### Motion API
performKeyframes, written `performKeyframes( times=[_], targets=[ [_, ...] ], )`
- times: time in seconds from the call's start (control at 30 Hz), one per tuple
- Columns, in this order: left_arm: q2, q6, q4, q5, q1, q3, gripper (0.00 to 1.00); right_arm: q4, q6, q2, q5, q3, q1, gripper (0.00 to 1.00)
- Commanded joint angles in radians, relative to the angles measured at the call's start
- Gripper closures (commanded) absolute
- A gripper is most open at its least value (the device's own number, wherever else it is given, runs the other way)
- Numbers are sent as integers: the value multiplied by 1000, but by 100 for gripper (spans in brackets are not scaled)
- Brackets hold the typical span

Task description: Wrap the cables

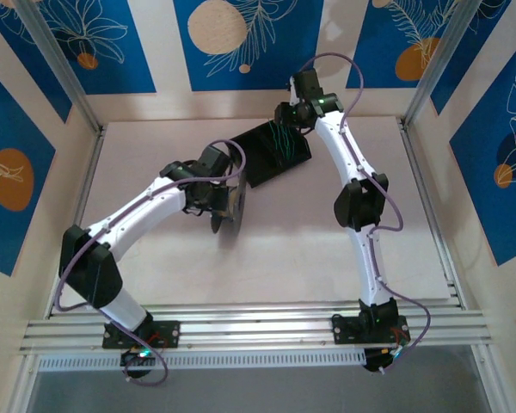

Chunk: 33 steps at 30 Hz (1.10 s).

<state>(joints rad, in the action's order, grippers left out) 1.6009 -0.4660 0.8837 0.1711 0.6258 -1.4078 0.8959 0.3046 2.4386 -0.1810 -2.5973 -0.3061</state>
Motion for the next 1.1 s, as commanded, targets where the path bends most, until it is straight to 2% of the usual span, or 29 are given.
performKeyframes(
  times=[0.0,0.13,0.33,0.47,0.67,1.07],
  targets=[
    [21,-21,-29,-57,-8,-28,100,-41,-30,22,-25,-33,12,60],
    [21,-24,-31,-64,-12,-24,100,-85,-19,50,-9,-41,26,64],
    [14,-26,-26,-70,-15,-22,100,-121,9,83,15,-66,45,65],
    [9,-26,-23,-70,-18,-23,100,-121,9,85,20,-81,51,60],
    [11,-27,-23,-70,-20,-21,100,-130,-2,68,38,-86,53,58],
    [12,-26,-14,-67,-24,-24,100,-156,36,105,77,-82,55,73]
  ],
)
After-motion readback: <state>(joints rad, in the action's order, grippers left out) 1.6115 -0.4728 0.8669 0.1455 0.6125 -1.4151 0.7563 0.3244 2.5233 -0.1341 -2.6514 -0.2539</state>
